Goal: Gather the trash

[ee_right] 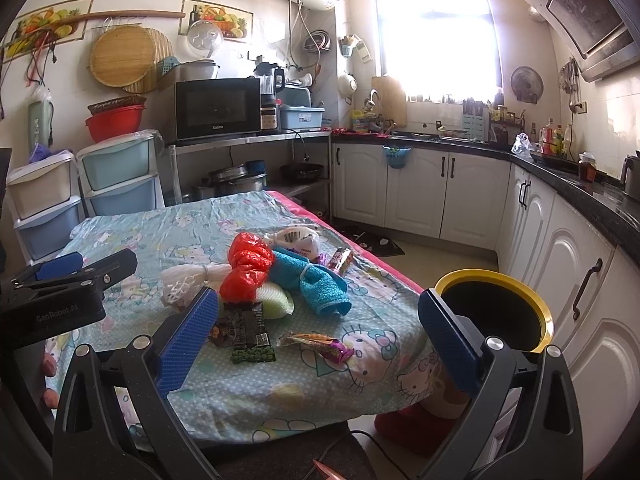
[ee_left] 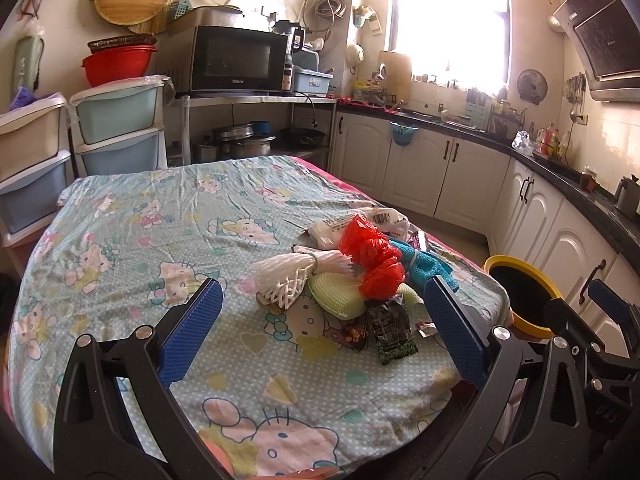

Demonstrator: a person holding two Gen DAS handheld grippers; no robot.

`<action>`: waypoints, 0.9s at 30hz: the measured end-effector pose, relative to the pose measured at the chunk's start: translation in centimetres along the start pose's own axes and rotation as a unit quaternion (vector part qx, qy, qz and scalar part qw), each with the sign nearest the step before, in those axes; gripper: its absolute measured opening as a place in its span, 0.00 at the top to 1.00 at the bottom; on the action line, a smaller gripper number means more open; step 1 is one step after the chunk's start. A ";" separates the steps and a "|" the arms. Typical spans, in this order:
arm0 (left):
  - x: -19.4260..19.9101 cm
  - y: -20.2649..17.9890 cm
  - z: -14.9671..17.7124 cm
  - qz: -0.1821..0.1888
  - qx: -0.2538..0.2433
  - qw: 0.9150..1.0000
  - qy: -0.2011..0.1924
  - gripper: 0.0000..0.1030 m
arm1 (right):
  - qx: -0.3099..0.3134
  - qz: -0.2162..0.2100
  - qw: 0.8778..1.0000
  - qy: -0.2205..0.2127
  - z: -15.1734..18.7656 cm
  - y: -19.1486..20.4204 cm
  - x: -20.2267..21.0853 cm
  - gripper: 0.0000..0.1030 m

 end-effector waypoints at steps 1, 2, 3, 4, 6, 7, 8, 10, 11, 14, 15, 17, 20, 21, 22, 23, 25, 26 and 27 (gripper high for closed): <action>0.0 0.1 -0.1 0.000 0.000 1.000 -0.001 0.10 | 0.001 0.000 1.000 0.000 0.0 0.1 0.0 0.05; 0.0 0.0 -0.1 0.000 -0.001 1.000 0.000 0.10 | 0.000 0.000 1.000 0.001 0.0 0.0 0.0 0.05; 0.0 0.0 -0.1 -0.001 -0.001 1.000 0.000 0.10 | 0.000 -0.001 1.000 0.001 0.0 0.0 0.0 0.05; 0.0 0.0 -0.1 -0.001 0.000 1.000 0.000 0.10 | 0.001 0.000 1.000 0.000 0.0 0.1 0.0 0.05; 0.1 0.0 -0.1 -0.001 -0.001 1.000 0.000 0.10 | 0.000 0.000 1.000 0.000 0.0 0.0 0.0 0.05; 0.1 0.1 -0.2 0.000 -0.001 1.000 0.000 0.10 | -0.001 0.000 1.000 0.000 0.0 0.0 0.0 0.05; 0.1 0.1 -0.2 0.000 0.000 1.000 0.000 0.10 | -0.001 0.000 1.000 0.001 0.0 0.0 -0.1 0.05; 0.0 -0.1 0.0 -0.001 -0.001 1.000 0.000 0.10 | 0.000 0.000 1.000 0.001 -0.1 0.0 0.0 0.05; 0.1 0.0 -0.1 -0.002 -0.001 1.000 0.000 0.10 | -0.001 0.001 1.000 0.000 -0.1 0.0 0.1 0.05; 0.0 -0.1 -0.1 -0.001 -0.001 1.000 -0.002 0.10 | 0.000 0.001 1.000 -0.001 -0.1 0.0 0.1 0.05; 0.0 -0.1 -0.2 0.000 -0.002 1.000 -0.002 0.10 | 0.000 0.001 1.000 -0.001 -0.1 0.0 0.1 0.05; -0.1 -0.3 -0.1 0.001 -0.003 1.000 -0.001 0.10 | 0.000 0.001 1.000 -0.001 -0.1 0.0 0.1 0.05; -0.2 -0.5 0.0 0.006 -0.005 1.000 0.000 0.10 | 0.001 0.001 1.000 -0.001 -0.1 0.0 0.1 0.05; -0.3 -0.5 0.0 0.007 -0.006 1.000 0.000 0.10 | 0.000 0.003 1.000 -0.002 -0.1 0.0 0.1 0.05; -0.3 -0.6 0.1 0.008 -0.006 1.000 0.000 0.10 | -0.001 0.002 1.000 -0.002 -0.1 0.0 0.1 0.05; -0.4 -0.6 0.1 0.010 -0.007 1.000 0.001 0.10 | -0.001 0.003 1.000 -0.002 -0.1 -0.1 0.2 0.05; -0.4 -0.9 0.2 0.013 -0.009 1.000 0.001 0.10 | 0.000 0.005 1.000 -0.004 -0.2 -0.1 0.3 0.05; -0.4 -0.9 0.2 0.014 -0.010 1.000 0.001 0.10 | 0.000 0.006 1.000 -0.004 -0.3 -0.3 0.3 0.05; -0.4 -1.0 0.3 0.015 -0.010 1.000 0.001 0.10 | 0.001 0.006 1.000 -0.004 -0.3 -0.3 0.4 0.05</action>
Point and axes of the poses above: each gripper's, at about its wrist camera, not at the fingertips, and x roughly against the way its jaws point, y to its left, z to its underside, the point moved 7 cm from there along -x, roughly the way its jaws point, and after that the axes turned 2 degrees about -x, right-handed, at the moved point
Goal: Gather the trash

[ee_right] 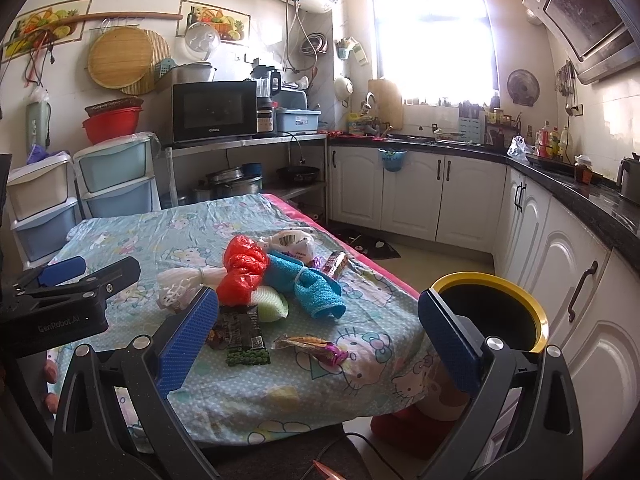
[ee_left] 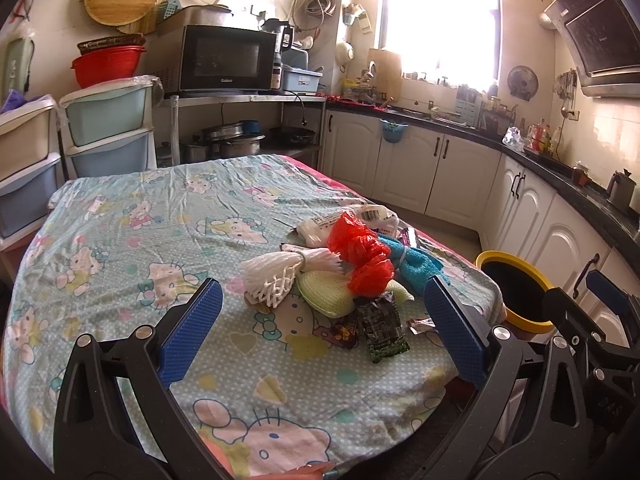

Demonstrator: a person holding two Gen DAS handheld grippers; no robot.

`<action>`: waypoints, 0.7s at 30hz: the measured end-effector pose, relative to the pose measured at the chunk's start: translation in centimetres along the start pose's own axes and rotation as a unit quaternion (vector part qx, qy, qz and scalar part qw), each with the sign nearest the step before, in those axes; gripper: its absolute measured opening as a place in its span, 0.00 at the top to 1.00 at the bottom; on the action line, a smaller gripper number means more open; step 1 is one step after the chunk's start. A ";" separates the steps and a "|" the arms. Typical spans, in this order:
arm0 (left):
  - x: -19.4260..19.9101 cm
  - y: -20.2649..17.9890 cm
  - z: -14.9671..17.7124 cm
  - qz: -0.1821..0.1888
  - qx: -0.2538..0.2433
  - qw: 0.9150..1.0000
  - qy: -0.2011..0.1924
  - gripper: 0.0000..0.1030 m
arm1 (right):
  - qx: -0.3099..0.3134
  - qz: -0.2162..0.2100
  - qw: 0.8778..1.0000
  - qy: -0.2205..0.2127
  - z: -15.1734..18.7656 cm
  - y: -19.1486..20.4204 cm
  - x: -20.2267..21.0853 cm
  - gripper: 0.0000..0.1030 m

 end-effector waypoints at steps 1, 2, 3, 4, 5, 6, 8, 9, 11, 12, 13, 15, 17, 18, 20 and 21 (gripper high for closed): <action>0.0 -0.1 0.0 0.001 0.000 1.000 0.001 0.10 | 0.000 0.000 1.000 0.000 0.0 0.0 0.0 0.05; 0.0 0.0 0.1 0.002 0.000 1.000 0.001 0.10 | 0.000 0.001 1.000 0.000 0.0 -0.1 0.0 0.05; -0.1 0.0 0.1 0.003 0.000 1.000 0.002 0.10 | 0.001 0.001 1.000 0.000 0.0 -0.1 0.0 0.05; -0.1 0.0 0.2 0.004 0.000 1.000 0.002 0.10 | 0.001 0.001 1.000 0.001 0.0 -0.1 0.0 0.05; -0.1 0.0 0.2 0.004 0.000 1.000 0.003 0.10 | 0.001 0.002 1.000 0.001 0.0 -0.1 -0.1 0.05; -0.2 0.0 0.2 0.003 0.001 1.000 0.004 0.10 | 0.000 0.002 1.000 0.001 0.0 -0.1 -0.1 0.05; -0.4 0.1 0.3 0.005 0.002 1.000 0.007 0.10 | 0.001 0.001 1.000 0.003 0.1 -0.1 -0.2 0.05; -0.5 0.2 0.3 0.005 0.002 1.000 0.008 0.10 | 0.003 0.001 1.000 0.003 0.1 0.0 -0.2 0.05; -0.7 0.4 0.3 0.003 0.004 1.000 0.010 0.10 | 0.006 0.001 1.000 0.006 0.2 0.1 -0.5 0.05; -0.8 0.5 0.2 0.002 0.006 1.000 0.011 0.10 | 0.009 0.001 1.000 0.006 0.1 0.1 -0.6 0.05; -0.9 0.7 0.2 0.002 0.008 1.000 0.012 0.10 | 0.011 0.001 1.000 0.006 -0.1 0.2 -0.7 0.05; -1.1 1.2 0.0 -0.003 0.012 1.000 0.013 0.10 | 0.015 -0.001 1.000 0.005 -0.3 0.4 -0.9 0.05; -1.4 1.8 -0.1 -0.009 0.014 1.000 0.015 0.10 | 0.017 -0.002 1.000 0.006 -0.6 0.6 -1.3 0.05; -1.5 2.1 -0.2 -0.011 0.015 1.000 0.016 0.10 | 0.018 -0.005 1.000 0.007 -0.8 0.6 -1.5 0.05; -1.9 2.6 -0.4 -0.013 0.017 1.000 0.019 0.10 | 0.019 -0.008 1.000 0.011 -1.1 0.8 -2.0 0.05; -2.1 2.9 -0.5 -0.013 0.018 1.000 0.021 0.10 | 0.022 -0.007 1.000 0.011 -1.3 0.8 -2.3 0.05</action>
Point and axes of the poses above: each gripper's, at about its wrist camera, not at the fingertips, and x roughly against the way its jaws point, y to its left, z to its underside, the point moved 7 cm from there along -x, roughly the way its jaws point, and after that the axes turned 2 degrees about -x, right-handed, at the moved point
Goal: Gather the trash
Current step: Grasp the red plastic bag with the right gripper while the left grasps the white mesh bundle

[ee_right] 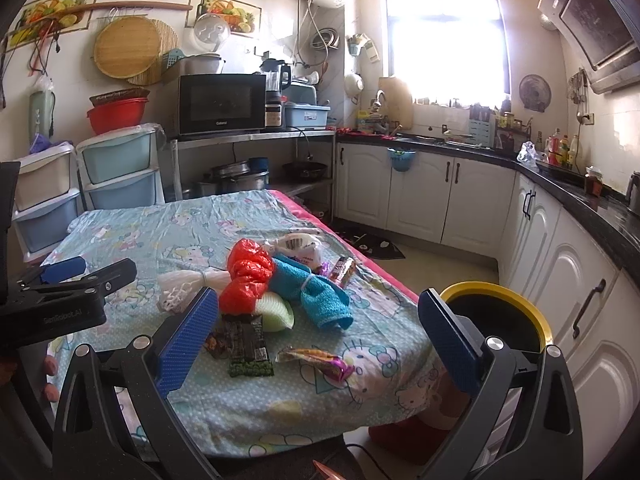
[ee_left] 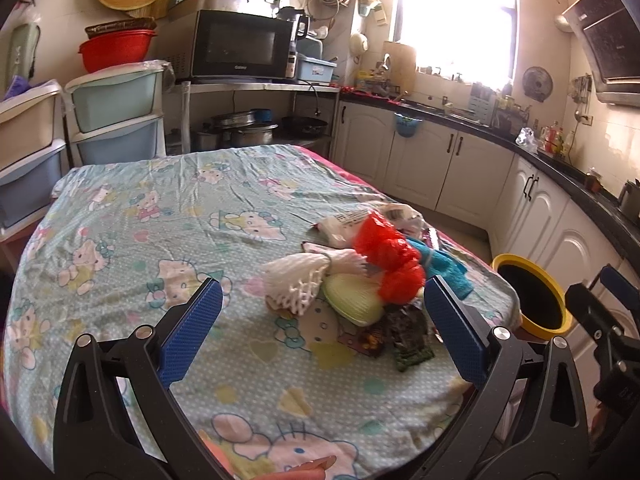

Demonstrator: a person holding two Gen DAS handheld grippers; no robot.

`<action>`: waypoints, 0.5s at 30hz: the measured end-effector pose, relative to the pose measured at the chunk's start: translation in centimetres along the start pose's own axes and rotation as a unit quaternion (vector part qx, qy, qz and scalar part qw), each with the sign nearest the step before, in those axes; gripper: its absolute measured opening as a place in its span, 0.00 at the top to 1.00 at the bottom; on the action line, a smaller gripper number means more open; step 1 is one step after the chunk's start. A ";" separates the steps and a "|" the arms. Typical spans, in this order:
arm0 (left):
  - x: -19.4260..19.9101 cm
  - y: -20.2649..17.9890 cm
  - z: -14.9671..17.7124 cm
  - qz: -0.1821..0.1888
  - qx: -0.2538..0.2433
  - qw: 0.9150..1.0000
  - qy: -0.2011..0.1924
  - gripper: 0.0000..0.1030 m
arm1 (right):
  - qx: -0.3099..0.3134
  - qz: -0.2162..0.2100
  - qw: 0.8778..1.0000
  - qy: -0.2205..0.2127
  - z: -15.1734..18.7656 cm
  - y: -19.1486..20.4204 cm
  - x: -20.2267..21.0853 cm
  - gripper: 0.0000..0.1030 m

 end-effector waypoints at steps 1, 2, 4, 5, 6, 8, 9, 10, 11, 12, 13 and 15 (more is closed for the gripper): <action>-0.2 0.3 -0.1 -0.001 0.001 1.000 0.002 0.10 | 0.003 0.002 1.000 0.003 -0.2 0.0 -0.4 0.05; -0.5 0.6 -0.3 -0.001 0.003 1.000 0.003 0.10 | 0.004 0.001 1.000 0.005 -0.3 0.1 -0.7 0.05; -1.0 1.3 -0.6 -0.002 0.005 1.000 0.007 0.10 | 0.003 -0.010 1.000 0.013 -0.7 0.2 -1.6 0.05; -1.3 1.7 -0.8 -0.004 0.006 1.000 0.008 0.10 | 0.003 -0.013 1.000 0.017 -0.9 0.3 -2.0 0.05; -1.6 2.1 -0.9 -0.005 0.006 1.000 0.010 0.10 | 0.004 -0.020 1.000 0.022 -1.1 0.5 -2.4 0.05; -2.4 2.9 -1.3 -0.010 0.001 1.000 0.015 0.10 | 0.010 -0.031 0.999 0.029 -1.6 0.8 -3.4 0.05; -2.8 3.3 -1.4 -0.012 -0.001 1.000 0.019 0.10 | 0.011 -0.037 0.999 0.034 -1.9 1.1 -4.1 0.05; -3.2 3.6 -1.5 -0.012 -0.003 1.000 0.023 0.10 | 0.012 -0.042 0.998 0.038 -2.1 1.2 -4.5 0.05; -3.7 3.9 -1.6 -0.013 -0.007 1.000 0.028 0.10 | 0.012 -0.051 0.998 0.043 -2.3 1.5 -5.2 0.05; -4.3 4.2 -1.6 -0.015 -0.011 0.999 0.036 0.10 | 0.013 -0.058 0.997 0.048 -2.6 1.8 -5.8 0.05; -5.0 4.5 -1.5 -0.016 -0.015 0.999 0.045 0.10 | 0.016 -0.065 0.996 0.057 -2.8 2.2 -6.7 0.05; -6.2 5.0 -1.4 -0.010 -0.020 0.998 0.064 0.10 | 0.023 -0.075 0.995 0.065 -3.1 2.9 -7.8 0.06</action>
Point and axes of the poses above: each gripper's, at about its wrist camera, not at the fingertips, and x roughly against the way its jaws point, y to its left, z to its underside, the point moved 7 cm from there along -x, roughly the way its jaws point, and after that the axes turned 2 degrees about -x, right-handed, at the moved point
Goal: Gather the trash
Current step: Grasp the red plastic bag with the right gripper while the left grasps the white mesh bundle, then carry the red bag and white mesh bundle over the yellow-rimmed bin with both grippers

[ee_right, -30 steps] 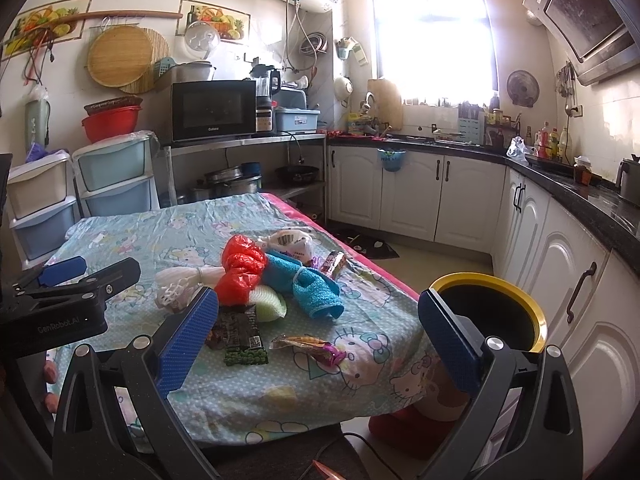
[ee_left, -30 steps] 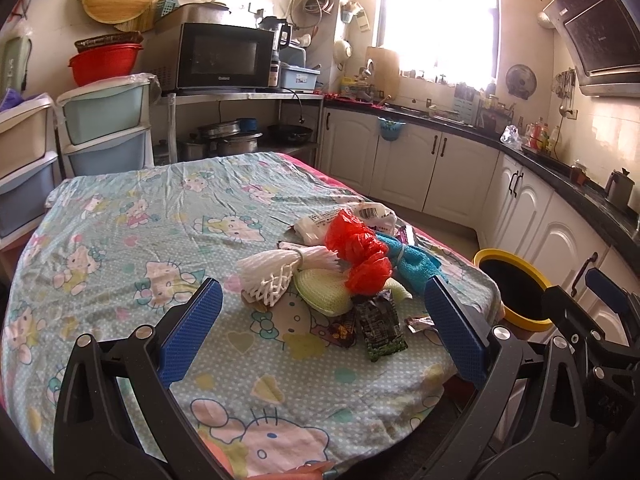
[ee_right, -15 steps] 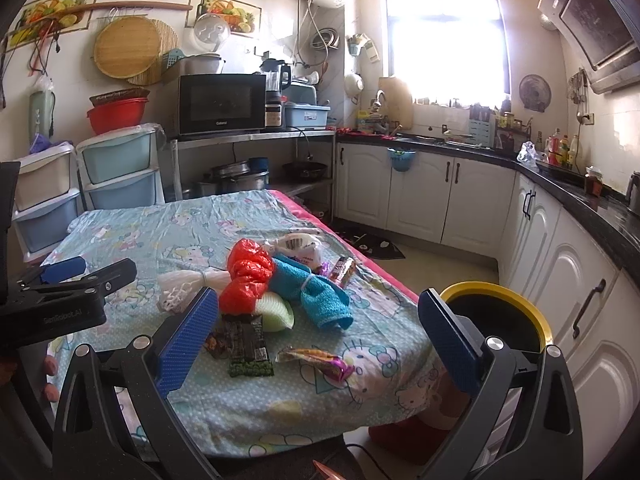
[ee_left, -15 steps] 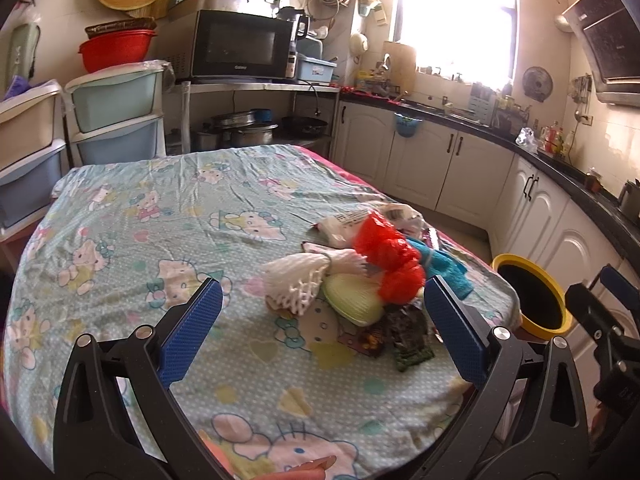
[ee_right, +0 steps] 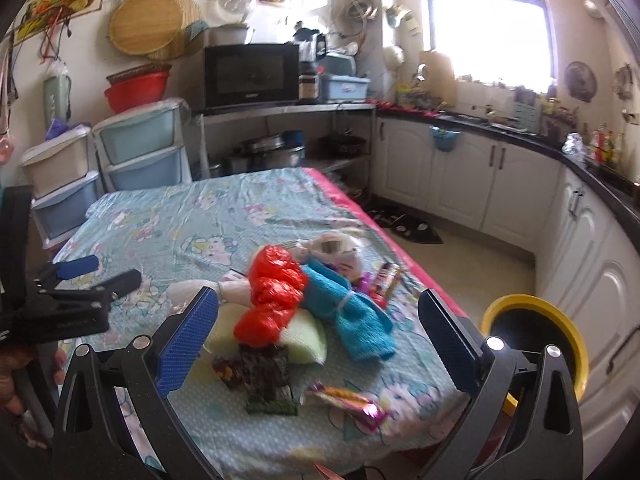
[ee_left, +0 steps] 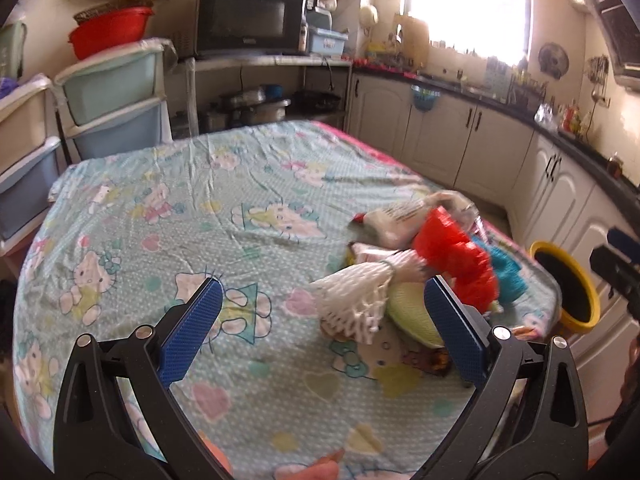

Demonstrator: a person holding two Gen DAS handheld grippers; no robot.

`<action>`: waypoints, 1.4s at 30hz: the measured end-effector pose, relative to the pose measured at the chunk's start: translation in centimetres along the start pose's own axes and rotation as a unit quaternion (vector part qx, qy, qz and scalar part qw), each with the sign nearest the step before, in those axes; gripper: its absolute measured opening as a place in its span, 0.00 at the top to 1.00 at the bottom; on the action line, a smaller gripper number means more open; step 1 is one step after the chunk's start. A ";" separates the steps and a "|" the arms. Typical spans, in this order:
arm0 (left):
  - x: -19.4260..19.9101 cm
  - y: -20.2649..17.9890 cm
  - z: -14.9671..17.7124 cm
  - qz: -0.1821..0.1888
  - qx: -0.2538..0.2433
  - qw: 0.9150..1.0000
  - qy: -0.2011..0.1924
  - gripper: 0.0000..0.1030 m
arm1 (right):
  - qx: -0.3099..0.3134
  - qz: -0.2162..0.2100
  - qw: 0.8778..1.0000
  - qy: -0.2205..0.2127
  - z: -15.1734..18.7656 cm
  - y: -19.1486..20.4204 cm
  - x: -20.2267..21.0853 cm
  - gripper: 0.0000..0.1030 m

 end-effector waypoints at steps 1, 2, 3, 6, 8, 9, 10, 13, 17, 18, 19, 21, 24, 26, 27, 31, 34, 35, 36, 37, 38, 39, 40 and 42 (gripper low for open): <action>-0.6 0.2 0.0 0.003 -0.004 1.000 0.008 0.10 | 0.008 -0.002 1.000 0.009 -0.2 0.4 -1.0 0.06; -1.3 0.3 0.1 0.004 -0.011 1.000 0.018 0.10 | 0.013 -0.002 1.000 0.016 -0.3 0.6 -1.6 0.05; -2.1 0.3 0.2 0.017 -0.015 0.999 0.028 0.10 | 0.016 -0.006 1.000 0.024 -0.4 0.8 -2.3 0.06; -4.2 0.3 0.7 0.051 -0.011 0.997 0.061 0.10 | 0.015 -0.027 0.998 0.053 -0.3 1.6 -4.6 0.06; -5.6 0.3 1.1 0.085 -0.002 0.993 0.080 0.10 | 0.014 -0.041 0.996 0.081 0.3 2.2 -6.3 0.07; -6.1 0.4 1.3 0.094 0.004 0.992 0.085 0.10 | 0.012 -0.044 0.995 0.092 0.6 2.2 -7.0 0.07; -6.4 0.4 1.3 0.101 0.008 0.991 0.088 0.10 | 0.010 -0.047 0.994 0.099 0.9 2.3 -7.4 0.07; -7.7 0.1 1.4 0.127 0.014 0.987 0.101 0.10 | 0.010 -0.054 0.990 0.129 1.9 2.7 -9.3 0.17; -8.7 -0.1 0.9 0.149 0.017 0.983 0.108 0.16 | -0.001 -0.058 0.986 0.159 2.8 3.0 -11.3 0.30; -8.8 -0.1 0.8 0.153 0.018 0.982 0.110 0.20 | -0.006 -0.061 0.984 0.166 3.1 3.0 -11.7 0.33; -9.0 -0.2 0.9 0.160 0.020 0.980 0.114 0.22 | -0.010 -0.064 0.983 0.170 3.2 2.9 -11.9 0.39; -9.3 -0.4 1.1 0.172 0.020 0.977 0.123 0.27 | -0.020 -0.076 0.980 0.181 3.5 3.1 -12.4 0.49; -9.7 -0.6 1.5 0.180 0.014 0.975 0.133 0.38 | -0.028 -0.086 0.978 0.189 3.8 3.2 -12.6 0.64; -9.8 -0.7 1.9 0.186 0.011 0.973 0.137 0.48 | -0.026 -0.090 0.978 0.185 3.7 3.4 -12.6 0.67; -9.8 -0.7 2.0 0.186 0.009 0.973 0.137 0.55 | -0.024 -0.092 0.979 0.183 3.6 3.5 -12.6 0.69; -9.2 -0.3 2.1 0.187 0.009 0.974 0.128 0.85 | -0.026 -0.101 0.980 0.168 3.2 3.8 -11.9 0.71; -8.2 0.1 1.6 0.189 0.010 0.975 0.113 0.95 | -0.028 -0.105 0.981 0.159 2.9 3.8 -11.3 0.71; -7.9 0.1 1.4 0.189 0.008 0.976 0.108 0.95 | -0.028 -0.105 0.982 0.157 2.9 3.7 -11.2 0.71; -7.5 0.1 1.2 0.189 0.005 0.977 0.102 0.95 | -0.028 -0.106 0.982 0.155 2.8 3.7 -10.9 0.71; -7.1 0.0 0.9 0.188 0.000 0.977 0.096 0.96 | -0.028 -0.107 0.982 0.152 2.7 3.7 -10.6 0.71; -6.8 -0.1 0.6 0.186 -0.004 0.978 0.092 0.96 | -0.028 -0.107 0.983 0.149 2.6 3.6 -10.3 0.71; -6.3 -0.3 0.3 0.181 -0.012 0.980 0.085 0.96 | -0.028 -0.107 0.983 0.145 2.5 3.5 -9.9 0.71; -6.0 -0.5 0.0 0.177 -0.016 0.981 0.080 0.96 | -0.030 -0.106 0.984 0.141 2.3 3.4 -9.6 0.71; -4.9 -1.2 -0.8 0.173 -0.030 0.982 0.064 0.96 | -0.037 -0.104 0.985 0.133 1.9 2.9 -8.9 0.71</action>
Point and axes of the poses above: each gripper's, at about its wrist camera, not at the fingertips, and x roughly against the way its jaws point, y to its left, z to its underside, the point moved 7 cm from there along -x, roughly the way its jaws point, and after that the axes turned 2 degrees about -x, right-handed, at the moved point
